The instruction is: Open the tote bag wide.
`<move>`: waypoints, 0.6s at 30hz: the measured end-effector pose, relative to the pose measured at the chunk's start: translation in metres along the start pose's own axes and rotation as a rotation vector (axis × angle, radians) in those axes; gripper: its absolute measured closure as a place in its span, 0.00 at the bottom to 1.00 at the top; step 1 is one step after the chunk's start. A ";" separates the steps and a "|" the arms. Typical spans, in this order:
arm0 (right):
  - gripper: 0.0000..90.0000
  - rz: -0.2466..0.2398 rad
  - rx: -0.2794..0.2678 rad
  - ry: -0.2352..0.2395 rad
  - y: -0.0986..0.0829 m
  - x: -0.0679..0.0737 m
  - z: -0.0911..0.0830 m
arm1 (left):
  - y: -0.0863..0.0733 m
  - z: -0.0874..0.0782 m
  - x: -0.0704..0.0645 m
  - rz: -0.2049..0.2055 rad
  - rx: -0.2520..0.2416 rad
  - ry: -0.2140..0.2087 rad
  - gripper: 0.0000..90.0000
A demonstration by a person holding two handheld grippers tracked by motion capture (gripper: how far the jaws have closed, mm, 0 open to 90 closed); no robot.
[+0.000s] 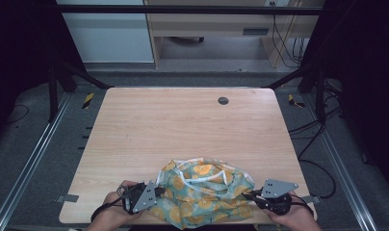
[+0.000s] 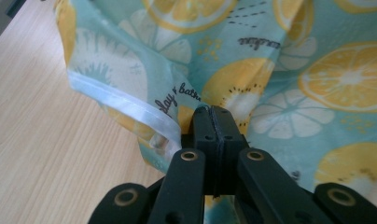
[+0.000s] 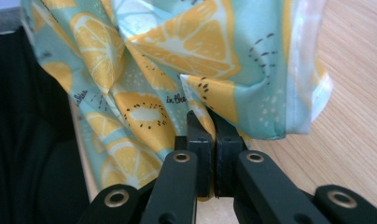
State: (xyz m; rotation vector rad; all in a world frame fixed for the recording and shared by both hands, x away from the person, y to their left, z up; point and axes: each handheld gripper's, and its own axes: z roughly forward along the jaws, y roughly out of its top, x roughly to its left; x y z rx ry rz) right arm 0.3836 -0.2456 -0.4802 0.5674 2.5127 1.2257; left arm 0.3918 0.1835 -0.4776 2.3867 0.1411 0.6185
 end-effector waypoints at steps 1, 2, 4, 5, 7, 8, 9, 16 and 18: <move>0.98 0.000 0.000 0.000 0.000 0.000 0.000 | 0.000 0.002 0.002 0.000 0.002 0.006 1.00; 0.97 0.005 0.005 -0.008 0.000 -0.003 0.004 | 0.001 0.005 0.005 0.001 0.008 0.017 1.00; 0.97 0.007 0.008 -0.011 0.000 -0.004 0.005 | 0.001 0.007 0.006 0.000 0.011 0.030 1.00; 0.97 0.011 0.011 -0.016 0.001 -0.005 0.007 | 0.001 0.008 0.008 0.005 0.020 0.036 1.00; 0.97 0.012 0.015 -0.023 0.001 -0.007 0.009 | 0.002 0.010 0.012 -0.005 0.020 0.050 1.00; 0.97 0.018 0.016 -0.026 0.002 -0.008 0.011 | 0.002 0.012 0.014 -0.010 0.018 0.057 1.00; 0.97 0.025 0.021 -0.039 0.003 -0.010 0.013 | 0.002 0.013 0.016 -0.016 0.018 0.063 1.00; 0.95 0.031 0.018 -0.060 0.005 -0.012 0.015 | 0.002 0.019 0.026 -0.050 0.016 0.109 1.00; 0.94 0.036 0.016 -0.064 0.005 -0.013 0.015 | 0.003 0.020 0.029 -0.061 0.016 0.124 1.00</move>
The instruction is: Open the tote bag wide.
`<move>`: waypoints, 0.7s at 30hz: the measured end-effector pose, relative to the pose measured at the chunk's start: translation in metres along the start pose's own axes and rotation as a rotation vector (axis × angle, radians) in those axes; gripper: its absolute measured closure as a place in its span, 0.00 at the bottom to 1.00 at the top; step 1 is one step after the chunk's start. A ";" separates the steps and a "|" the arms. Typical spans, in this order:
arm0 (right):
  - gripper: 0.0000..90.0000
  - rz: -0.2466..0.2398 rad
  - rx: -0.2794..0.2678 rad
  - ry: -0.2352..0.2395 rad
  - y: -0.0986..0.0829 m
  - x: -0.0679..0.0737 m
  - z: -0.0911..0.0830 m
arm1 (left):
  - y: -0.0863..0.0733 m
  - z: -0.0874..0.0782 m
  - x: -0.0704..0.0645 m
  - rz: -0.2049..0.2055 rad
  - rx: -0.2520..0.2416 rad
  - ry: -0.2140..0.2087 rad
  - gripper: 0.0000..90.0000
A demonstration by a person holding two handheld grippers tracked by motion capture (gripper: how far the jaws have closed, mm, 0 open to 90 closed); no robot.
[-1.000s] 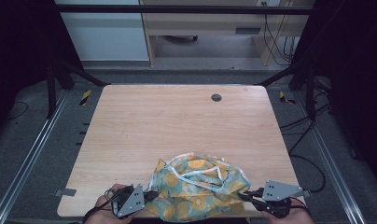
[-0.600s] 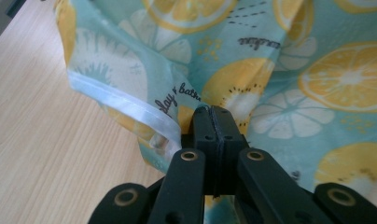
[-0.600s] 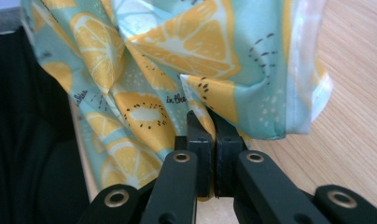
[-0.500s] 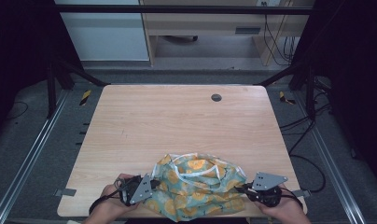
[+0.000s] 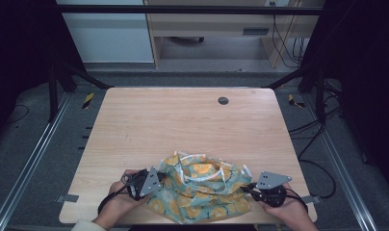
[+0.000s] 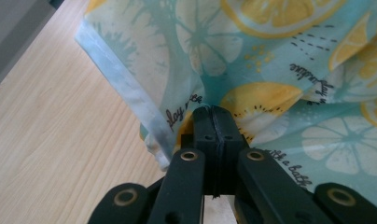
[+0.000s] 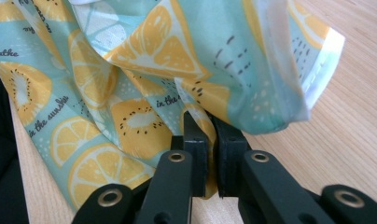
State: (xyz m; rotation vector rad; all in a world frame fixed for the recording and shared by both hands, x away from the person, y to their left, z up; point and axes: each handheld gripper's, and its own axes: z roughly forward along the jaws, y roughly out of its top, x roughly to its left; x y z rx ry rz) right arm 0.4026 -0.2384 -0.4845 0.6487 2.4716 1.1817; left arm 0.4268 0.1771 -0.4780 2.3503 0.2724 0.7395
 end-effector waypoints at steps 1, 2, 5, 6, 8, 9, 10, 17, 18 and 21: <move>0.94 0.004 -0.004 -0.002 0.000 0.000 0.000 | 0.000 0.000 0.001 -0.009 0.002 0.006 1.00; 0.93 0.007 -0.007 -0.004 0.000 0.000 -0.001 | 0.000 0.001 0.002 -0.016 -0.001 0.007 1.00; 0.92 0.014 -0.012 -0.008 0.001 -0.001 -0.002 | 0.000 0.003 0.005 -0.026 -0.001 0.018 1.00; 0.92 0.015 -0.015 -0.007 0.001 0.000 -0.002 | 0.000 0.004 0.007 -0.034 -0.001 0.024 1.00; 0.89 0.016 -0.011 -0.009 0.001 0.000 -0.002 | 0.000 0.005 0.008 -0.042 0.003 0.026 1.00; 0.89 0.016 -0.011 -0.009 0.001 0.000 -0.002 | 0.000 0.005 0.008 -0.042 0.003 0.026 1.00; 0.87 0.019 -0.011 -0.011 0.001 0.001 -0.002 | 0.000 0.004 0.007 -0.045 0.001 0.029 1.00; 0.63 0.041 -0.005 -0.040 -0.002 0.006 -0.008 | 0.000 0.000 0.007 -0.116 -0.006 0.005 0.97; 0.53 0.044 -0.005 -0.060 -0.003 0.007 -0.010 | 0.000 -0.003 0.005 -0.132 -0.012 0.007 0.92; 0.42 0.051 -0.012 -0.082 -0.004 0.008 -0.013 | 0.001 -0.008 0.003 -0.162 -0.020 0.012 0.77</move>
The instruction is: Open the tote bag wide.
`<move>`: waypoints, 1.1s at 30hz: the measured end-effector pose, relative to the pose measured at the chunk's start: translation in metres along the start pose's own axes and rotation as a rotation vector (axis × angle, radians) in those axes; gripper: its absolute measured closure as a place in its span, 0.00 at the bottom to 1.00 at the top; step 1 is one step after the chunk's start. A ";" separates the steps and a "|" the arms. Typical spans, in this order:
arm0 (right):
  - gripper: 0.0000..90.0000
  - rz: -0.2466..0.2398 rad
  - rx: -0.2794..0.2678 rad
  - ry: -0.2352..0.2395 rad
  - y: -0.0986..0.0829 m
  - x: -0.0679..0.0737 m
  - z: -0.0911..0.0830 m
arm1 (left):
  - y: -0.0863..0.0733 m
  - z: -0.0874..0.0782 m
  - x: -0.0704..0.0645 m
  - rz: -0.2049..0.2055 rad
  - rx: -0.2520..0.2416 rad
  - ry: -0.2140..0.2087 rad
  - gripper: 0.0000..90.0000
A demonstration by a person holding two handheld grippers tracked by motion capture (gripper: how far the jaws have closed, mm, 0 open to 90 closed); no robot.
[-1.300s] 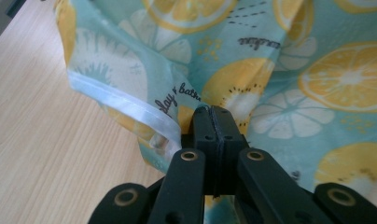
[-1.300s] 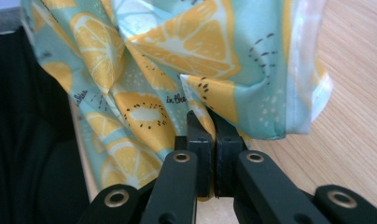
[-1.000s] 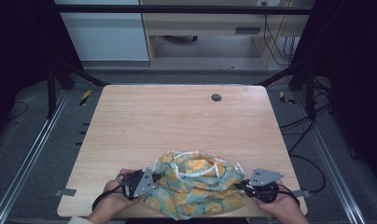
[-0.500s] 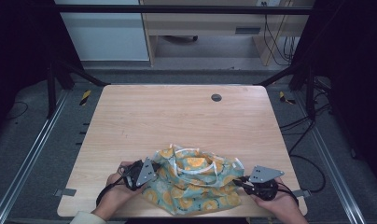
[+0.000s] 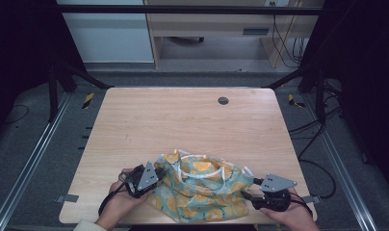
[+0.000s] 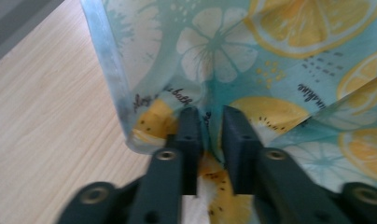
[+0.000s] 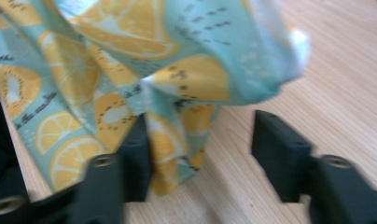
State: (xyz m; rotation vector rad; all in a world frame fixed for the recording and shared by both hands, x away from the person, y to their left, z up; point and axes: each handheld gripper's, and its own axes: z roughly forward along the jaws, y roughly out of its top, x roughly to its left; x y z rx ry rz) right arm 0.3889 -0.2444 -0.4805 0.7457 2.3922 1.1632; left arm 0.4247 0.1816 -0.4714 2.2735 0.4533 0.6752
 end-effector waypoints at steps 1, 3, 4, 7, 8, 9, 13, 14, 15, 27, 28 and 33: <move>0.33 0.018 -0.014 -0.015 -0.001 0.000 -0.004 | 0.000 -0.007 0.000 -0.030 -0.012 0.018 0.71; 0.28 0.035 -0.022 -0.030 -0.003 -0.001 -0.009 | -0.001 -0.012 0.002 -0.061 -0.030 0.024 0.64; 0.28 0.035 -0.022 -0.030 -0.003 -0.001 -0.009 | -0.002 -0.015 0.003 -0.099 -0.052 0.033 0.64; 0.19 0.049 -0.039 -0.024 -0.004 0.000 -0.016 | -0.005 -0.029 0.010 -0.198 -0.101 0.041 0.53; 0.17 0.057 -0.041 -0.022 -0.004 0.000 -0.018 | -0.005 -0.029 0.010 -0.198 -0.101 0.041 0.51; 0.16 0.062 -0.047 -0.021 -0.003 0.001 -0.020 | -0.005 -0.034 0.010 -0.209 -0.114 0.042 0.49; 0.13 0.078 -0.070 -0.002 -0.002 -0.001 -0.029 | -0.004 -0.040 0.008 -0.244 -0.142 0.022 0.46; 0.13 0.078 -0.070 -0.002 -0.002 -0.001 -0.029 | -0.004 -0.040 0.008 -0.244 -0.142 0.022 0.45; 0.14 0.080 -0.080 0.002 0.000 -0.002 -0.034 | -0.003 -0.042 0.007 -0.252 -0.145 0.017 0.45; 0.41 0.026 -0.090 0.060 0.074 -0.009 -0.038 | 0.028 -0.043 0.019 -0.196 -0.081 -0.026 0.41; 0.41 0.026 -0.090 0.060 0.074 -0.009 -0.038 | 0.028 -0.043 0.019 -0.196 -0.081 -0.026 0.40; 0.52 0.010 -0.024 0.066 0.098 -0.016 -0.010 | 0.039 -0.032 0.029 -0.177 -0.017 -0.066 0.37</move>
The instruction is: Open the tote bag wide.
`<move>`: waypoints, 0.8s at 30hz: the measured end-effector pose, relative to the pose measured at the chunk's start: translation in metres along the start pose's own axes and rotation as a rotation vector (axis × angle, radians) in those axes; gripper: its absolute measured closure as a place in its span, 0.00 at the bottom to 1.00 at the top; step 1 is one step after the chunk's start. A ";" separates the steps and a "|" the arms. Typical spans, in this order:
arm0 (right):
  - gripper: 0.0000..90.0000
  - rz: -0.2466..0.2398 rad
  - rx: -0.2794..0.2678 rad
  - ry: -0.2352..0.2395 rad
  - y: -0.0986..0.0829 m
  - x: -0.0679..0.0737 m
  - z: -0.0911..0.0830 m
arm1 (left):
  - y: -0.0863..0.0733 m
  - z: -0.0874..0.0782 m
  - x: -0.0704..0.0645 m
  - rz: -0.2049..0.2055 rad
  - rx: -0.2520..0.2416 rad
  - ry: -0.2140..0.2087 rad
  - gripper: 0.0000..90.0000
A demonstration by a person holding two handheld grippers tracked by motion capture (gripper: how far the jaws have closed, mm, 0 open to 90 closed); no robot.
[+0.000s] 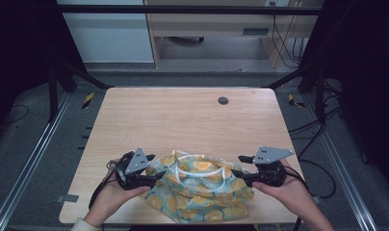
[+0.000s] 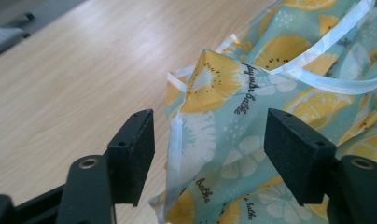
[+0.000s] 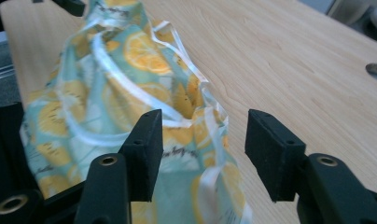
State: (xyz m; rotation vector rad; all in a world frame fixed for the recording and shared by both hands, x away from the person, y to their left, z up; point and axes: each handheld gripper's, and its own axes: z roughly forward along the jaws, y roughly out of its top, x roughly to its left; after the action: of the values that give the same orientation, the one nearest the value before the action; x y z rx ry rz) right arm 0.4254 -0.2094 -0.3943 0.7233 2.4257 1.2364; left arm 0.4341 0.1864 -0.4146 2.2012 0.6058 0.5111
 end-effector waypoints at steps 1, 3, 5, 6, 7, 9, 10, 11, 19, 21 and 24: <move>0.52 0.000 0.000 0.000 0.000 0.000 0.000 | 0.000 0.000 0.000 0.000 0.000 0.000 0.37; 0.54 0.023 0.008 0.008 0.004 -0.006 0.008 | 0.003 0.002 0.001 -0.008 -0.006 0.003 0.38; 0.54 0.057 0.017 0.018 0.006 -0.011 0.013 | 0.005 0.004 0.003 -0.002 0.007 -0.012 0.38; 0.54 0.073 0.040 0.027 0.007 -0.014 0.019 | 0.006 0.008 0.006 -0.017 0.016 -0.024 0.37; 0.54 0.073 0.040 0.027 0.007 -0.014 0.019 | 0.006 0.008 0.006 -0.017 0.016 -0.024 0.37; 0.53 0.099 0.059 0.045 0.005 -0.016 0.023 | 0.003 0.011 0.008 -0.044 0.036 -0.060 0.37; 0.55 0.113 0.085 0.047 0.002 -0.016 0.025 | 0.000 0.014 0.008 -0.050 0.043 -0.069 0.38; 0.55 0.113 0.085 0.047 0.002 -0.016 0.025 | 0.000 0.014 0.008 -0.050 0.043 -0.069 0.42; 0.97 0.091 0.098 0.085 -0.009 -0.011 0.022 | -0.004 0.016 0.005 -0.037 0.056 -0.083 0.90; 1.00 0.087 0.084 0.083 -0.009 -0.010 0.020 | -0.004 0.016 0.005 -0.048 0.052 -0.082 0.98; 1.00 0.068 0.028 0.064 -0.007 -0.007 0.011 | -0.003 0.011 0.003 -0.047 0.013 -0.040 0.99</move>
State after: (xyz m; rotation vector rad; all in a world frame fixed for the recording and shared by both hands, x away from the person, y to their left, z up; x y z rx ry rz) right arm 0.4342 -0.2100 -0.4059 0.7920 2.4942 1.2719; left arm 0.4416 0.1836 -0.4231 2.1993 0.6396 0.4382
